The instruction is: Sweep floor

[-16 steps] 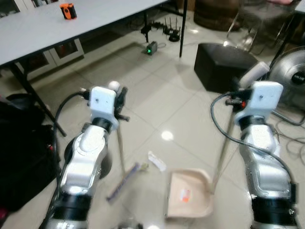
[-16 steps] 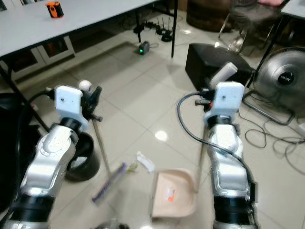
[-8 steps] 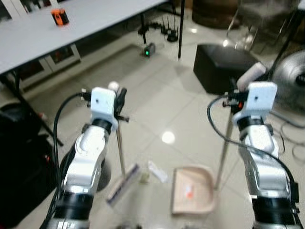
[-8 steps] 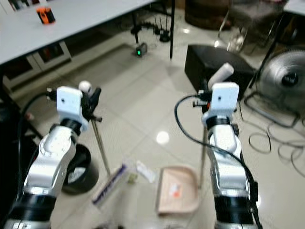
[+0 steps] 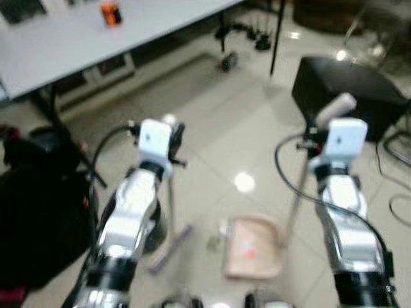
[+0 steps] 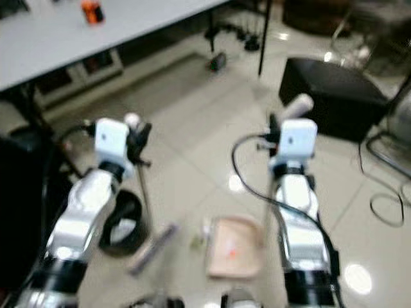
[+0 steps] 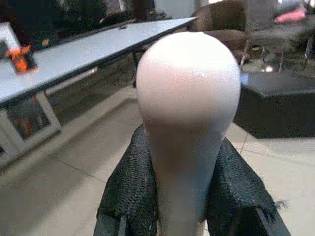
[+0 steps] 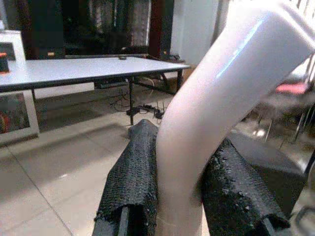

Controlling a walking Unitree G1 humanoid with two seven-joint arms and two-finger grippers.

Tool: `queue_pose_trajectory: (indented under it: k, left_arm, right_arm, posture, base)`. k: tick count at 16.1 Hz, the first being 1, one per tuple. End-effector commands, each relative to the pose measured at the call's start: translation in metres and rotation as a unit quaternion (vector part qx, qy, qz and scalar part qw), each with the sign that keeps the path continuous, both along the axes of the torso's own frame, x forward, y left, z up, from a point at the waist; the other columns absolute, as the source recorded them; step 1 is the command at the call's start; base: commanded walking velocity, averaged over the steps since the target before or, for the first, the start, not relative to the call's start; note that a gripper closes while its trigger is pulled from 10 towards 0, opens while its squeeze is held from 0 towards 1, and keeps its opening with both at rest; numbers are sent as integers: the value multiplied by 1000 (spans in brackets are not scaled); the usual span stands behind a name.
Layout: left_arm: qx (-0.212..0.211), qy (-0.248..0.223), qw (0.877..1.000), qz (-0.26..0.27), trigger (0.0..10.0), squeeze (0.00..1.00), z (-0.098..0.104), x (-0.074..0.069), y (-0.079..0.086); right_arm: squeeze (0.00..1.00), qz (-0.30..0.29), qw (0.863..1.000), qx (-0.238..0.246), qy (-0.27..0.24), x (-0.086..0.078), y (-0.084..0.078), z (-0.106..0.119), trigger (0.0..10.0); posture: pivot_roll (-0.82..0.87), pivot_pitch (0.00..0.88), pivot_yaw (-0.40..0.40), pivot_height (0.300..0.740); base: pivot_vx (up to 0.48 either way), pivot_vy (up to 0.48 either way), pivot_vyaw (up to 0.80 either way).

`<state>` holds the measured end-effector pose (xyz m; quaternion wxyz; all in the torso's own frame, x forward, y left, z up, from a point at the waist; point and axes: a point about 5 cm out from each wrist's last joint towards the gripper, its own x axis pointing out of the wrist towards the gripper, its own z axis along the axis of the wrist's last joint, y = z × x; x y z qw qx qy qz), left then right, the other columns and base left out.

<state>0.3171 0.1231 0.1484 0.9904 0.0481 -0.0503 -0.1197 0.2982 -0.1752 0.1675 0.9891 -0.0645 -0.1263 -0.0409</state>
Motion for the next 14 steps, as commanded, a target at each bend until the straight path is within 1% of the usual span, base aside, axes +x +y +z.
queue_pose_trajectory:
  k: [1,3,4,5,6,9,11,12,13,14]
  left_arm:
    - [-6,-15,1000,15,10000,0,5,3,7]
    - [-36,-31,999,22,10000,0,7,8,3]
    - [-9,-52,998,19,10000,0,9,11,-3]
    - [15,-67,998,15,10000,0,10,14,-10]
    - [11,-74,997,15,10000,0,12,15,-14]
    - [1,-97,995,8,10000,0,17,19,-26]
    - [-23,-115,993,0,10000,0,21,25,-34]
    - [-23,-124,992,-13,10000,0,22,28,-39]
    - [-19,-128,992,-14,10000,0,23,29,-41]
    - [-10,-141,990,-11,10000,0,25,33,-44]
  right_arm:
    - [0,13,999,5,-30,1,8,8,10000]
    - [0,15,999,12,-35,2,8,6,10000]
    - [0,14,999,6,-31,3,7,1,10000]
    - [0,14,999,-7,-29,5,5,-1,10000]
    - [0,15,999,-14,-32,5,4,-2,10000]
    - [0,11,999,-13,-43,7,2,-4,10000]
    - [0,16,998,-14,-60,10,4,-2,10000]
    - [0,15,998,-19,-65,12,4,-3,10000]
    - [0,13,997,-22,-66,13,4,-3,10000]
    - [0,7,996,-30,-80,15,3,-1,10000]
  posture:
    - [-25,172,90,740]
    - [-22,217,102,740]
    - [-22,252,114,740]
    - [-22,269,119,740]
    - [-20,283,123,740]
    - [-13,324,136,740]
    - [-8,351,146,740]
    - [-3,368,152,740]
    - [0,375,156,740]
    - [12,398,170,740]
  base:
    - [0,0,0]
    - [0,0,0]
    - [0,0,0]
    - [0,0,0]
    - [0,0,0]
    - [0,0,0]
    - [0,0,0]
    - [0,0,0]
    - [0,0,0]
    - [0,0,0]
